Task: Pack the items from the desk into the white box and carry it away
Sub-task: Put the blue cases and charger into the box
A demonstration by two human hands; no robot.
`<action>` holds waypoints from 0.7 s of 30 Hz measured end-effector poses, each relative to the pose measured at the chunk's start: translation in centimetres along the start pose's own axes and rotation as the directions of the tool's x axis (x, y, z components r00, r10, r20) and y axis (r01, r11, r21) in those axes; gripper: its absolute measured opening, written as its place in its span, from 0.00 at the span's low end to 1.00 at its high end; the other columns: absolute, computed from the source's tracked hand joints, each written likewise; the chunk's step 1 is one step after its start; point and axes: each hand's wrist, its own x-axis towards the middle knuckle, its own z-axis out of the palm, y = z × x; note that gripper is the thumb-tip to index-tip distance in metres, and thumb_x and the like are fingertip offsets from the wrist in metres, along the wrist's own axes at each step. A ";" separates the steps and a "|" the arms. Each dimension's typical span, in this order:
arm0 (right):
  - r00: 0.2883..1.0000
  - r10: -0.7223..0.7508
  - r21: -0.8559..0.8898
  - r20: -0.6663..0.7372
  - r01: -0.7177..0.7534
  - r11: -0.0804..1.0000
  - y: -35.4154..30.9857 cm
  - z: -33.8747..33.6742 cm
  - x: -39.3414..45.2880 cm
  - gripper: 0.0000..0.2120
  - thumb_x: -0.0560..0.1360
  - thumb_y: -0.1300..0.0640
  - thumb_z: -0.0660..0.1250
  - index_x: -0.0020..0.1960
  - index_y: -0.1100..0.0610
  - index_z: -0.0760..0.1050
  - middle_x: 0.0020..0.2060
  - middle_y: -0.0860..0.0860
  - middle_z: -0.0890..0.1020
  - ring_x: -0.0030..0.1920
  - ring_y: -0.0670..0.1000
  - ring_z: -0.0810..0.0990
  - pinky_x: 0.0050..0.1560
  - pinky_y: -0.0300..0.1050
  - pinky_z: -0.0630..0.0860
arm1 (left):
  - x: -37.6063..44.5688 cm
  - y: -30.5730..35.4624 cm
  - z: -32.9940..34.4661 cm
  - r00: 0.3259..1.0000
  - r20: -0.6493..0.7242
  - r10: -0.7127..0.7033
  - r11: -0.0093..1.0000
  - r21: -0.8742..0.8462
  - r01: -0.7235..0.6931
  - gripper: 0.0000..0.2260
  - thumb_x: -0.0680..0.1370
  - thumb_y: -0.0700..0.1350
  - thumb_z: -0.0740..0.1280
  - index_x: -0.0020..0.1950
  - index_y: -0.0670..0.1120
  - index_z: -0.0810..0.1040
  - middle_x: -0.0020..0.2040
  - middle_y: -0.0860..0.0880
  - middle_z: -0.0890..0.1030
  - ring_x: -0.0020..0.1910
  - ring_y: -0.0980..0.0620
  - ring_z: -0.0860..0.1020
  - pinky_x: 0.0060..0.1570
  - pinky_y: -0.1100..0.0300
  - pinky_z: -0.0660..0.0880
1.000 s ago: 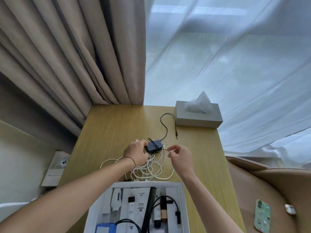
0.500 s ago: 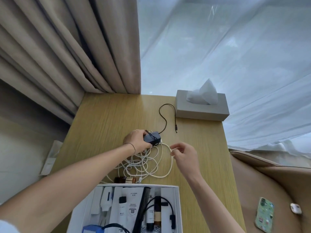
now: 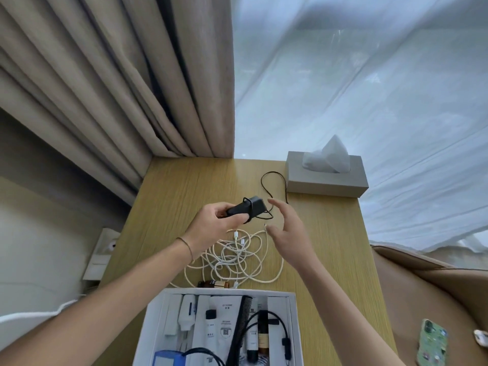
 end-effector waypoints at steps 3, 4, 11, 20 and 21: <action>0.998 -0.043 -0.028 0.037 0.044 0.999 -1.3 0.9 0.1 0.30 0.77 0.63 0.69 0.76 0.47 0.67 0.73 0.44 0.71 0.73 0.43 0.66 0.74 0.44 0.62 | -2.2 1.1 -1.3 0.999 0.038 -0.015 0.992 -0.125 0.020 0.12 0.75 0.52 0.74 0.55 0.49 0.84 0.49 0.43 0.85 0.44 0.53 0.82 0.40 0.63 0.74; 0.996 -0.066 -0.076 0.052 0.070 0.995 -1.7 1.2 0.0 0.26 0.78 0.60 0.69 0.73 0.47 0.70 0.73 0.45 0.71 0.75 0.46 0.65 0.76 0.50 0.62 | -3.0 1.3 -1.8 0.999 0.045 -0.014 0.988 -0.154 0.020 0.14 0.73 0.55 0.74 0.54 0.48 0.84 0.50 0.43 0.86 0.44 0.53 0.82 0.40 0.63 0.75; 0.974 -0.130 -0.127 0.184 0.154 0.980 -5.8 2.2 -2.7 0.12 0.82 0.49 0.64 0.43 0.48 0.81 0.45 0.48 0.86 0.54 0.48 0.82 0.72 0.65 0.66 | -6.8 1.9 -5.4 0.998 -0.048 -0.031 0.934 -0.357 0.012 0.17 0.71 0.56 0.76 0.53 0.46 0.85 0.48 0.46 0.85 0.43 0.51 0.82 0.39 0.60 0.73; 0.913 -0.217 -0.247 0.346 0.312 0.918 -14.1 1.7 -7.1 0.08 0.81 0.54 0.65 0.44 0.50 0.80 0.31 0.48 0.80 0.28 0.43 0.71 0.32 0.39 0.68 | -10.2 1.4 -7.7 0.946 -0.316 0.069 0.997 -0.003 -0.074 0.10 0.70 0.54 0.76 0.47 0.51 0.84 0.41 0.50 0.85 0.41 0.51 0.82 0.41 0.56 0.77; 0.909 -0.227 -0.262 0.350 0.328 0.908 -15.0 1.4 -7.4 0.08 0.81 0.55 0.65 0.43 0.49 0.80 0.30 0.46 0.79 0.27 0.42 0.70 0.31 0.38 0.67 | -10.8 1.4 -7.9 0.942 -0.319 0.109 0.993 0.076 -0.089 0.10 0.70 0.55 0.76 0.47 0.52 0.84 0.40 0.52 0.85 0.40 0.53 0.81 0.39 0.58 0.77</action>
